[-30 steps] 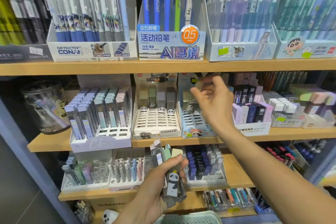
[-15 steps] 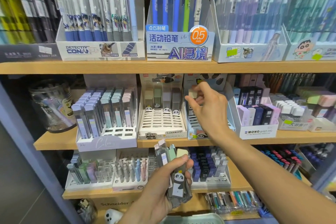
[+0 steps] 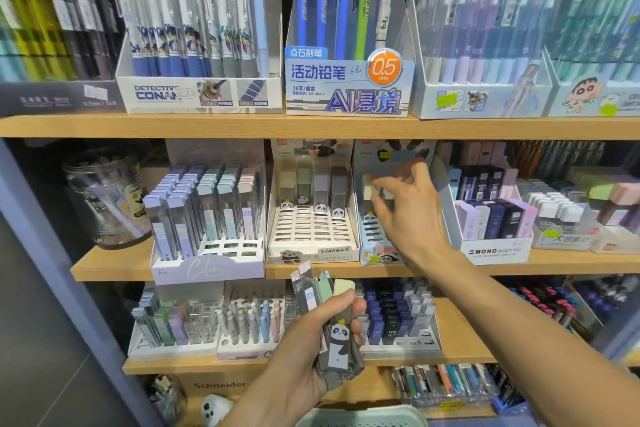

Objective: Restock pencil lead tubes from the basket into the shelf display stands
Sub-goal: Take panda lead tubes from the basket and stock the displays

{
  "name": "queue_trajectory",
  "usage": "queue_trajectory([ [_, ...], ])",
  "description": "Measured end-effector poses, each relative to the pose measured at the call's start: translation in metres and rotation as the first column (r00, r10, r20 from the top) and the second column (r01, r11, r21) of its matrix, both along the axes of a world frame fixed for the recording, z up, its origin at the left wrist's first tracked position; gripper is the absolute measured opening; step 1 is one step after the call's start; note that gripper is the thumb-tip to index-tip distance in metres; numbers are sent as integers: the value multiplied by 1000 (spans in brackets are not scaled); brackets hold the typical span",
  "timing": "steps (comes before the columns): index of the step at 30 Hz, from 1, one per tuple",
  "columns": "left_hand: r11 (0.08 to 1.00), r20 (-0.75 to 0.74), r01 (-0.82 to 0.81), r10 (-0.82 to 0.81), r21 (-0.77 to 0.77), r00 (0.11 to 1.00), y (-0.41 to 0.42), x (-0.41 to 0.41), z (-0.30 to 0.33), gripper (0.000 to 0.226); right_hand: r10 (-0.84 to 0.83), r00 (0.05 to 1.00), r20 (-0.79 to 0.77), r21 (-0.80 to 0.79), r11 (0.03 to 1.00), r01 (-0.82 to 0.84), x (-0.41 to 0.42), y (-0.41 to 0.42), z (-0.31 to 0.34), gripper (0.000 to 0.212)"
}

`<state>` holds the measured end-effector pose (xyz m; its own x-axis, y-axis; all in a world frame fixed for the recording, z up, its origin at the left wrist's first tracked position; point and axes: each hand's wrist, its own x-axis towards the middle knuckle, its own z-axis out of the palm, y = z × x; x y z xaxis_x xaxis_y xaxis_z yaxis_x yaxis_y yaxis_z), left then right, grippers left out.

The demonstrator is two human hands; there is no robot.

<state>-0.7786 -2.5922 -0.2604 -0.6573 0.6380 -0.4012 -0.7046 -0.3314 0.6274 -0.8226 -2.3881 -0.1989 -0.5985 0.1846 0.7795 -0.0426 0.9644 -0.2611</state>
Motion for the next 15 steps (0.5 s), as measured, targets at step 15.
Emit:
queue_trajectory([
  [15, 982, -95, 66, -84, -178, 992, 0, -1, -15, 37, 678, 704, 211, -928, 365, -73, 101, -41, -38, 42],
])
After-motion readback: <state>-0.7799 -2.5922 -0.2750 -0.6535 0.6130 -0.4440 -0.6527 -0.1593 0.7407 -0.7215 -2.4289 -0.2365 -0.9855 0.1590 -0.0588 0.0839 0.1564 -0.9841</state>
